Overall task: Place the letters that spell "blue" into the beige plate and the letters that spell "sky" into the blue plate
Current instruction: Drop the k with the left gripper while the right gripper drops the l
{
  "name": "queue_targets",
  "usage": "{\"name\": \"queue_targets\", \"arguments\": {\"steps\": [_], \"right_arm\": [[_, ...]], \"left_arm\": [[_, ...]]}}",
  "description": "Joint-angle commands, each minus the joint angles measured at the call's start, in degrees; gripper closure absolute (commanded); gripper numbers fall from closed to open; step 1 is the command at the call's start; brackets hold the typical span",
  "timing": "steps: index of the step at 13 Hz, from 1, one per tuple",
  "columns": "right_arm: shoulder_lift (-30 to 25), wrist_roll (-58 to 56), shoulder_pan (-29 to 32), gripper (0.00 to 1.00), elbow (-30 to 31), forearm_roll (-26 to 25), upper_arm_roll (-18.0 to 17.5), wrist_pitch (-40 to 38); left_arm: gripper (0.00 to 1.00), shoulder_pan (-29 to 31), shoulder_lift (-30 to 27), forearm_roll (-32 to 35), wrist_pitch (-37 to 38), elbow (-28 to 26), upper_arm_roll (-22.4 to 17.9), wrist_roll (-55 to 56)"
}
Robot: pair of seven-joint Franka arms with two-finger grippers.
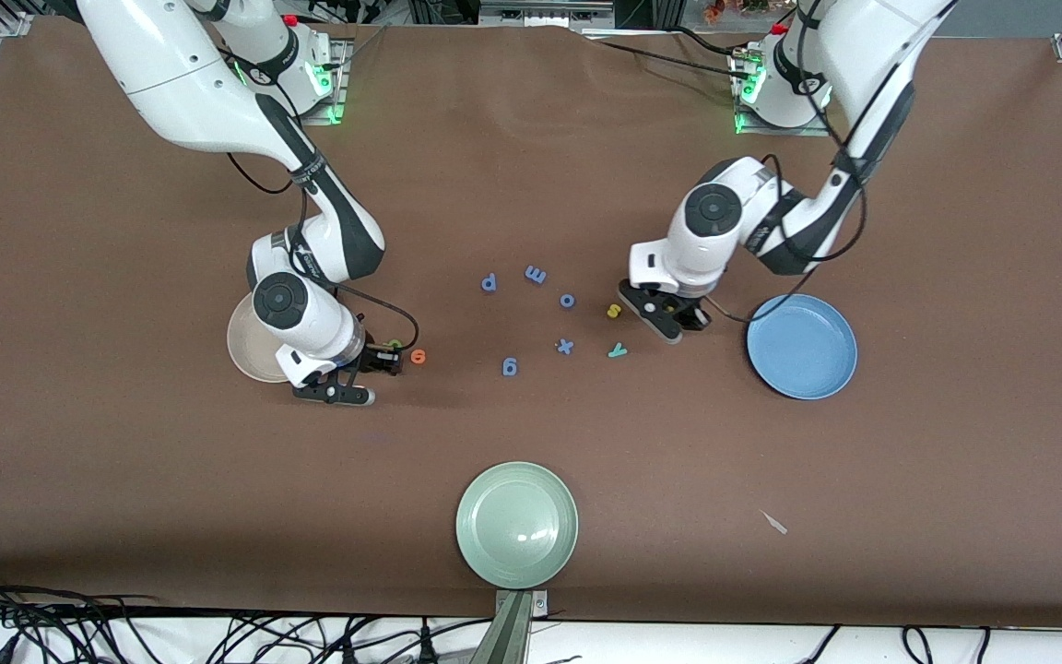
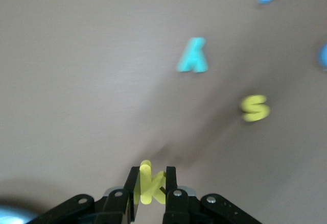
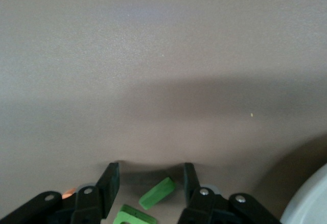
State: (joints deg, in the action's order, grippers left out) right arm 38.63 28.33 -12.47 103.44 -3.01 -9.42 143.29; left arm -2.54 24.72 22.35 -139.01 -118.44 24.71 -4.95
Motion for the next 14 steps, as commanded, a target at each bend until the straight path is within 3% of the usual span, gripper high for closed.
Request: {"name": "queue_targets", "arguments": {"steps": [1, 6, 8, 9, 10, 12, 14], "right_arm": [[-0.39, 0.59, -0.54, 0.51, 1.85, 0.64, 0.19, 0.85], [-2.06, -0.37, -0.54, 0.87, 2.99, 0.55, 0.28, 0.41], [-3.46, -1.60, -0.45, 0.91, 3.35, 0.55, 0.28, 0.24], [-4.43, -2.83, -0.36, 0.91, 3.35, 0.55, 0.37, -1.42], [-5.40, -4.32, -0.01, 0.92, 3.35, 0.55, 0.54, -3.70], [-8.38, -8.79, 0.78, 0.92, 3.35, 0.55, 1.33, -8.18], [-12.59, -15.63, 2.79, 0.92, 4.74, 0.55, 1.60, -13.45]], "left_arm": [[0.96, 5.51, -1.87, 1.73, 8.38, 5.30, 0.26, -10.48], [0.93, 15.54, 0.50, 1.82, 8.93, 5.68, -0.09, -23.08], [0.91, 17.21, 2.25, 3.04, 8.93, 4.97, -0.18, -23.26], [0.71, 17.48, 2.43, 4.70, 8.93, 4.97, -0.10, -23.17], [0.01, 16.79, 2.17, 5.59, 9.11, 5.32, -0.01, -22.56], [0.00, 16.43, 1.12, 5.16, 10.68, 6.11, 0.69, -22.03], [0.00, 15.29, 0.94, 4.37, 15.67, 9.00, 4.19, -16.54]]}}
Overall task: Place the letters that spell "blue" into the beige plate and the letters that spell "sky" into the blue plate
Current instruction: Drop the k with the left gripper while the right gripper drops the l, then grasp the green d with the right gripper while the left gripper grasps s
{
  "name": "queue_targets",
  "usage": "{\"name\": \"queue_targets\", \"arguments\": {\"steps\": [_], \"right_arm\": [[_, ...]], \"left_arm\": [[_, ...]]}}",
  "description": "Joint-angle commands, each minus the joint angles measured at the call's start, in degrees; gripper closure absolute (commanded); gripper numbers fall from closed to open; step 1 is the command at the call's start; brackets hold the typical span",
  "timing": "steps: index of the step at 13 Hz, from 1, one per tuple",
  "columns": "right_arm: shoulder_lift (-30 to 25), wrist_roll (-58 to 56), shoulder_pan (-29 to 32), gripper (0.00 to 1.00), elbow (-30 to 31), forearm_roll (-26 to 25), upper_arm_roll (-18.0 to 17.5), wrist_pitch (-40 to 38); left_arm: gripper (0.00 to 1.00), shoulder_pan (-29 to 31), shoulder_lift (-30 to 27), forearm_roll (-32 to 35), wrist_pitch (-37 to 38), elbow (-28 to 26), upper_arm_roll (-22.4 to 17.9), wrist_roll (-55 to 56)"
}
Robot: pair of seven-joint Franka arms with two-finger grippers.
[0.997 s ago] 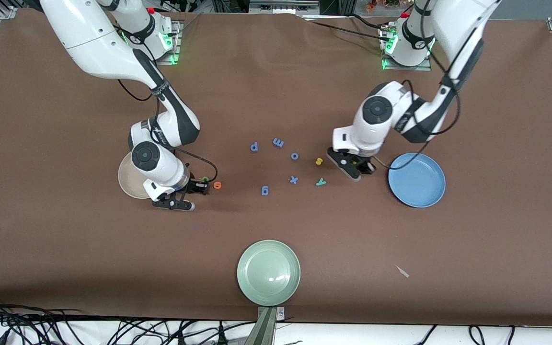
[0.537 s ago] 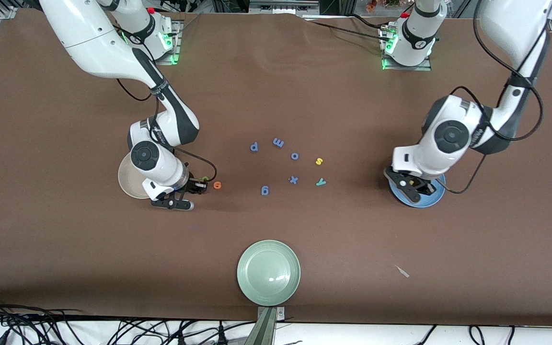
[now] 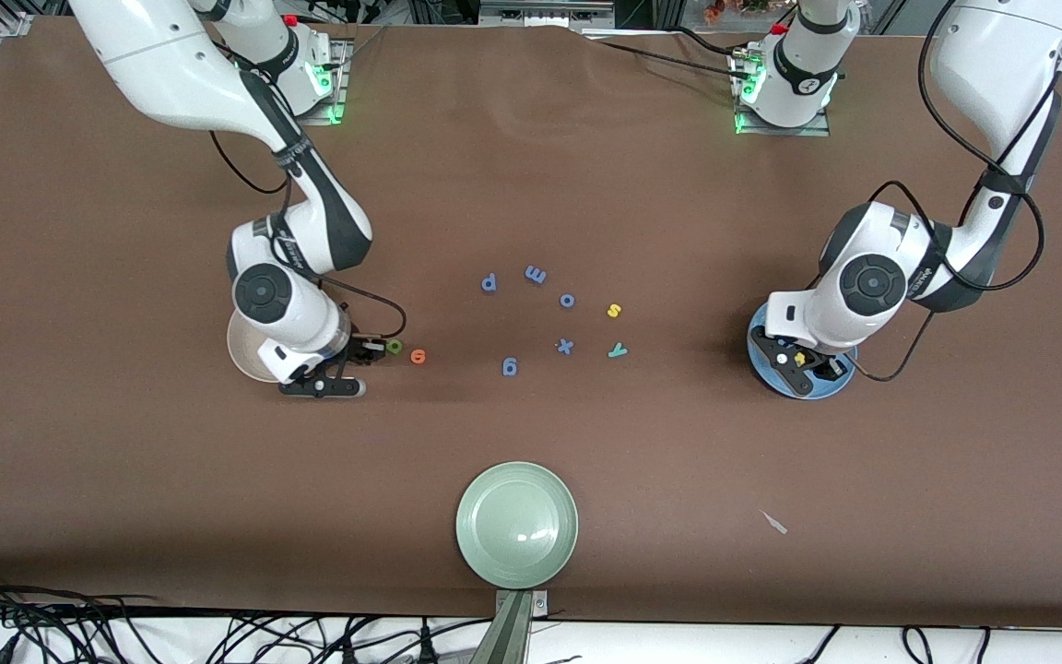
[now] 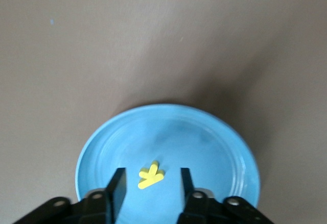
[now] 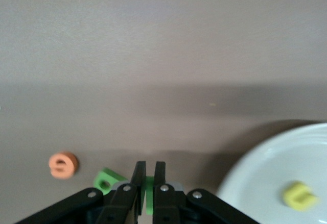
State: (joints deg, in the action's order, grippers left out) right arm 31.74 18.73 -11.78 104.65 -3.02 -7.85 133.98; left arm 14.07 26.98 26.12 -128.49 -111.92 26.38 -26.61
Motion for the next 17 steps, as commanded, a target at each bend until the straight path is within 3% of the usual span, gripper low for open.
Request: {"name": "queue_targets", "arguments": {"steps": [1, 4, 5, 7, 10, 14, 15, 17], "right_arm": [[-8.94, -10.16, 3.51, 0.92, 6.50, 0.30, 0.03, -5.47], [-16.08, -15.83, 7.39, 0.86, 19.14, 0.30, 0.12, -0.68], [-16.79, -14.87, 7.39, 0.72, 21.97, 0.38, 0.12, 2.48], [-16.45, -12.51, 7.39, 0.69, 22.44, 1.09, 0.03, 3.65], [-13.65, -5.22, 6.86, 0.62, 17.90, 1.00, -2.50, 3.65], [-2.41, 5.68, 0.81, 0.57, 4.80, 0.91, -3.40, 3.92], [-0.29, 7.62, -0.16, 0.50, 3.47, 0.22, -3.31, 4.27], [1.30, 10.17, -1.83, 0.48, 3.37, -1.45, -3.31, 6.36]], "left_arm": [[0.00, -2.11, -1.31, 0.33, 7.79, 3.54, 5.24, 11.17], [0.00, -5.79, -0.87, -0.89, 8.26, 3.56, 7.29, 24.63], [0.00, -8.07, -0.78, -3.16, 8.17, 3.56, 7.29, 29.03], [0.00, -11.76, 0.53, -6.25, 7.30, 3.82, 7.20, 36.86], [0.00, -16.52, 3.68, -6.17, 3.01, 3.65, 7.20, 46.36], [0.03, -18.90, 8.52, -5.29, -4.47, 2.77, 6.94, 49.72], [0.04, -19.16, 9.05, -5.21, -6.22, 1.98, 6.85, 49.73], [0.11, -19.17, 10.20, -1.02, -9.22, 1.27, 6.85, 49.73]]}}
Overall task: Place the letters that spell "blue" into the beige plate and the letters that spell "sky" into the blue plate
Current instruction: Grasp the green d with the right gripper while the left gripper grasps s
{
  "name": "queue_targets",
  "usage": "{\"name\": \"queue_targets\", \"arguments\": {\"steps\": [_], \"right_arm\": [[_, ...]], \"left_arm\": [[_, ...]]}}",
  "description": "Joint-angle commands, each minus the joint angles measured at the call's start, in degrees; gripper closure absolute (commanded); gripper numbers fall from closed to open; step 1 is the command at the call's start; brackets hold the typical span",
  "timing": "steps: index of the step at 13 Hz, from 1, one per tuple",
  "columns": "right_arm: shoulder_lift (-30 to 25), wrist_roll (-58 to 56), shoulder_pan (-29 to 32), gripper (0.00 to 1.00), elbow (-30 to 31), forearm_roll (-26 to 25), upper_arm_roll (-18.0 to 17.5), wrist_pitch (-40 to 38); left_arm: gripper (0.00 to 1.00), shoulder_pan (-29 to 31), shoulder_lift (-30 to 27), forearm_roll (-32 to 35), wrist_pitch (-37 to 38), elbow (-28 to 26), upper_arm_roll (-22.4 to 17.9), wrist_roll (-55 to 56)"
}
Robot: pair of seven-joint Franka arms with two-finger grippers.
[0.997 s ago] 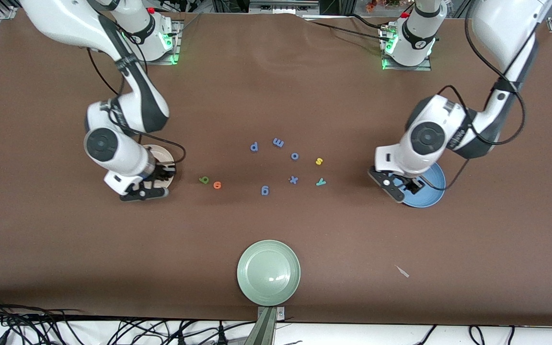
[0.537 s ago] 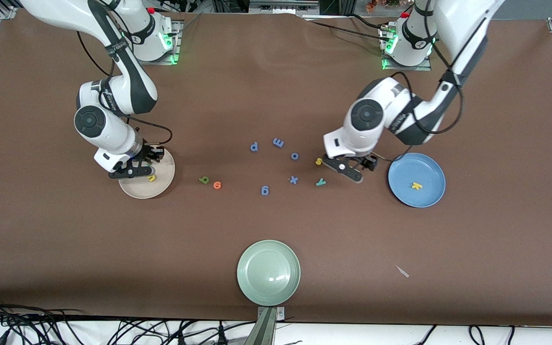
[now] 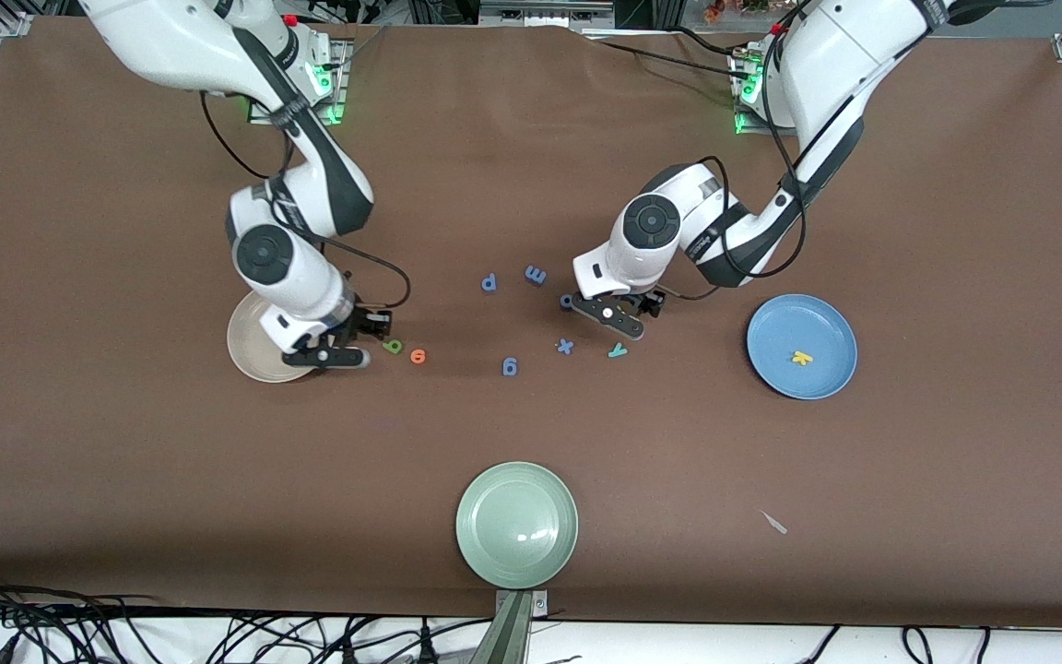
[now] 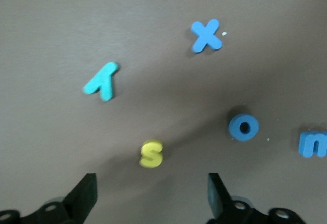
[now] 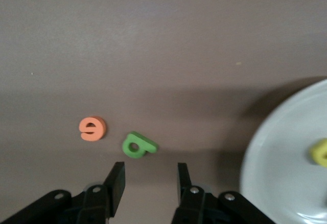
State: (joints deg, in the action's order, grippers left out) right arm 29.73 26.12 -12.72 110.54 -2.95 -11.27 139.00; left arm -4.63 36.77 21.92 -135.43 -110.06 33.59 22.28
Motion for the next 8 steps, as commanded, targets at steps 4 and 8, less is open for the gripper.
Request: {"name": "queue_targets", "arguments": {"steps": [4, 8], "right_arm": [[4.64, 3.85, -1.08, 0.47, -2.08, -2.32, 0.11, 4.44], [5.16, 3.94, -1.08, 0.47, -1.21, -2.94, 0.20, 5.05]], "left_arm": [[0.19, 0.15, 2.25, 9.09, -2.73, -0.16, -0.37, 0.83], [0.57, -0.03, 2.69, 9.72, -2.91, -0.68, -0.46, 0.83]]}}
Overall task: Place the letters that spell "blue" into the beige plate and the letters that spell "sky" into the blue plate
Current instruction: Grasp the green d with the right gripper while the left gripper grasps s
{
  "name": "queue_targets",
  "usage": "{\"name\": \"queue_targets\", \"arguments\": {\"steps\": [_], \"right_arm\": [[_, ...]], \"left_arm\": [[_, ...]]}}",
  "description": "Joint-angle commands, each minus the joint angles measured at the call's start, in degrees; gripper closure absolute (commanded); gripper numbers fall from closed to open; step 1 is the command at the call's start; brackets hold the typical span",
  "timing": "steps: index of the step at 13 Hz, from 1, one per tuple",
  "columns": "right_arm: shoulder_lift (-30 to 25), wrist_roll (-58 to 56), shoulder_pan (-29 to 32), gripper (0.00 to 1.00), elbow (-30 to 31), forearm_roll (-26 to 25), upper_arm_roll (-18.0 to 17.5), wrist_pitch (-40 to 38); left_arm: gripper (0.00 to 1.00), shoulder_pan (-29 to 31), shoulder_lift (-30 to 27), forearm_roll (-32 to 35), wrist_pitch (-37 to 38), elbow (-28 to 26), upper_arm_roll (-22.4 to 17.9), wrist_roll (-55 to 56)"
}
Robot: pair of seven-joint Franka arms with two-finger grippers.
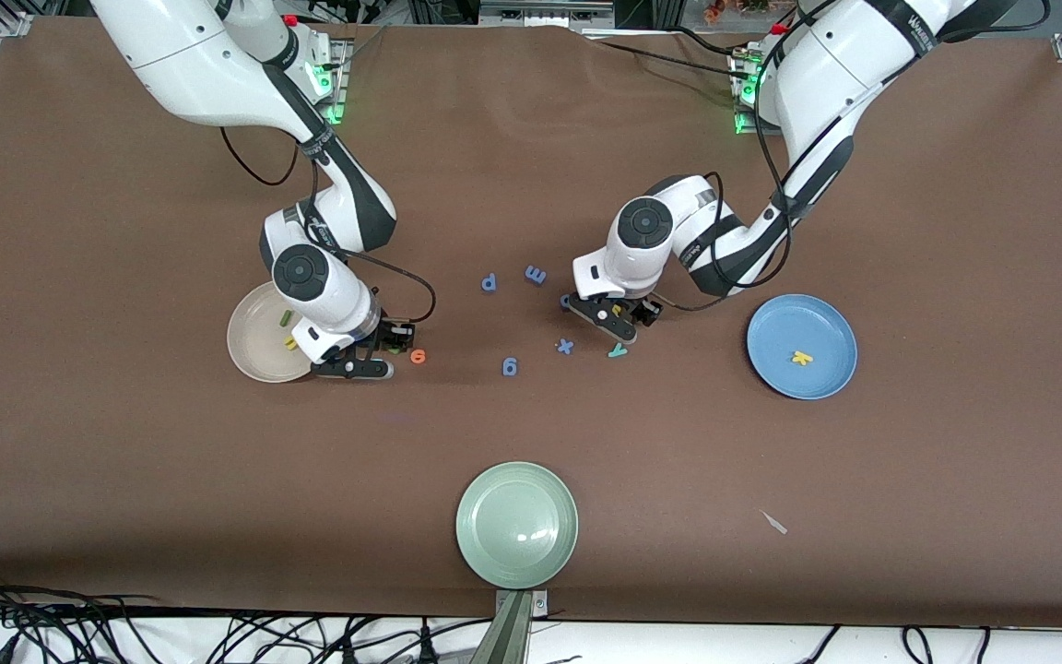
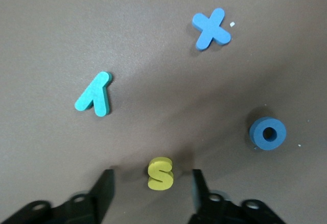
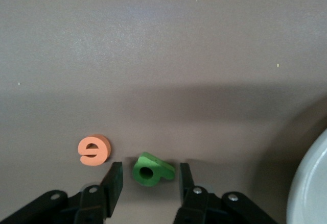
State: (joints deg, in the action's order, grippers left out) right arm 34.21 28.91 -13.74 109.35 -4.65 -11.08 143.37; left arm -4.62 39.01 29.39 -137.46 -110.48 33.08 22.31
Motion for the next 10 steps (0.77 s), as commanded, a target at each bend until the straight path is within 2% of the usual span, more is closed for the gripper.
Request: {"name": "queue_targets", "arguments": {"steps": [1, 2, 4, 5, 6, 8, 10], "right_arm": [[0.69, 1.15, -0.15, 0.47, 0.85, -1.24, 0.00, 2.08], [0.69, 1.15, -0.15, 0.47, 1.65, -1.24, 0.00, 3.40], [0.69, 1.15, -0.15, 0.49, 2.36, -1.33, 0.00, 3.94], [0.60, 1.06, -0.15, 0.55, 2.27, -1.33, 0.00, 3.94], [0.60, 0.97, -0.15, 0.64, 2.27, -1.33, 0.00, 3.94], [-0.71, -0.69, -0.06, 0.78, 2.09, -1.33, 0.53, 3.15], [-3.78, -4.28, 0.37, 0.79, 2.01, -1.33, 1.50, -2.01]], "left_arm": [[0.71, 0.22, 0.45, 2.34, -0.88, -0.17, 0.14, 0.81], [0.82, 0.40, 0.36, 2.25, -0.88, -0.17, 0.06, 0.63], [0.88, 0.22, 0.36, 2.25, -0.79, -0.17, 0.06, 0.72], [0.92, 0.40, -0.16, 2.34, -0.27, -0.08, 0.14, 0.55], [0.92, 0.66, -1.38, 2.34, 0.43, 0.09, 0.23, 0.37], [0.92, 0.66, -4.98, 2.34, 6.47, 0.97, 0.23, -0.07], [0.92, 1.79, -7.45, 2.25, 11.49, 1.59, 0.06, -4.87]]}}
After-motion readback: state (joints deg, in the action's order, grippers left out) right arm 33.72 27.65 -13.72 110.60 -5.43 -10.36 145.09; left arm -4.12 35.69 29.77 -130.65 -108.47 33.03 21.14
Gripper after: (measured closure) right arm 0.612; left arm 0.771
